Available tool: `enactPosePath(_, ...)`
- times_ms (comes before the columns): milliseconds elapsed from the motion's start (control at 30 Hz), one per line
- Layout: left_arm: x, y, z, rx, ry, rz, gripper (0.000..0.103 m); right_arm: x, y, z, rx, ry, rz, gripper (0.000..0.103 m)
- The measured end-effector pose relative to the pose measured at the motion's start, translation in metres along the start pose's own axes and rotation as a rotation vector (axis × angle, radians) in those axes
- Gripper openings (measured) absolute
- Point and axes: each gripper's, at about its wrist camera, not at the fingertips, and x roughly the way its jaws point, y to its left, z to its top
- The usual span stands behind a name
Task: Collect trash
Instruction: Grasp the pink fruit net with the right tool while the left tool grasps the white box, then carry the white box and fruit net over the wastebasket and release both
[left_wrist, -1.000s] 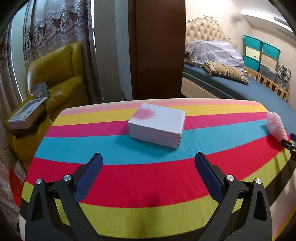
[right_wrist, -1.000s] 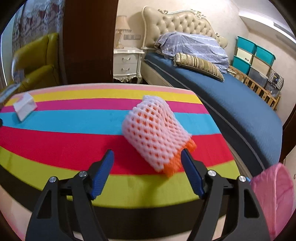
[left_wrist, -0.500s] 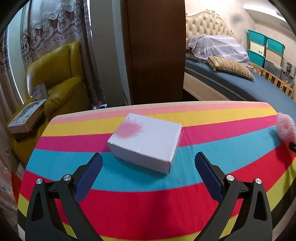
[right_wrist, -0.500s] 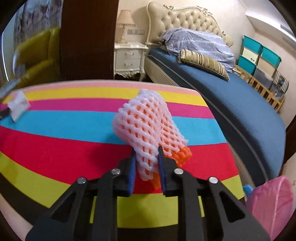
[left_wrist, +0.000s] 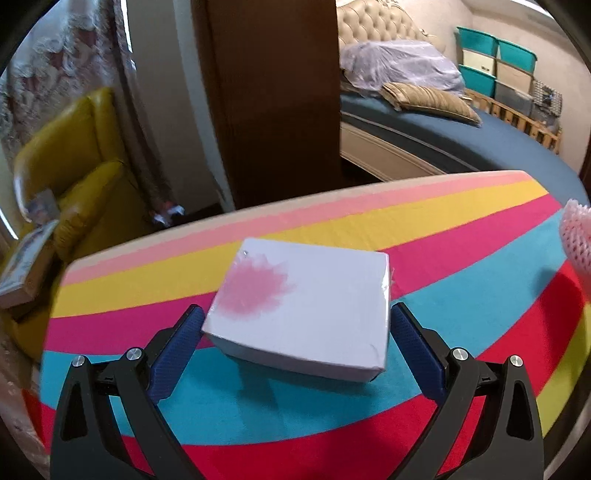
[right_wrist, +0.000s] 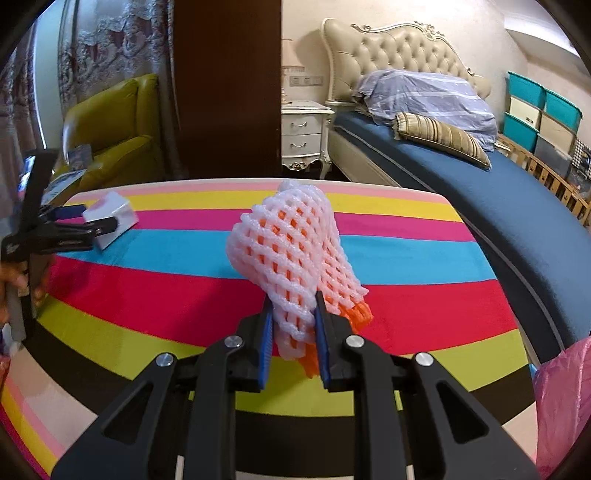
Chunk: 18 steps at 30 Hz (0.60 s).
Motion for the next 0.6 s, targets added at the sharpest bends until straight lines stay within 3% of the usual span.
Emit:
enactPosePath(67, 0.003, 0.000, 0.000, -0.002, 0.016, -0.014, 0.095, -0.001, 0.007, -0.003, -0.002, 0.008, 0.009, 0.020)
enactPosePath(133, 0.000, -0.001, -0.001, -0.001, 0.001, -0.033, 0.089, -0.004, 0.014, -0.007, -0.003, 0.015, 0.016, 0.020)
enactPosePath(267, -0.009, -0.004, -0.005, 0.001, -0.032, -0.051, 0.088, -0.008, 0.024, -0.015, -0.005, 0.028, 0.032, 0.020)
enactPosePath(600, -0.060, -0.034, -0.055, 0.022, -0.072, -0.066, 0.088, -0.031, 0.036, -0.033, -0.011, 0.035, 0.063, 0.020)
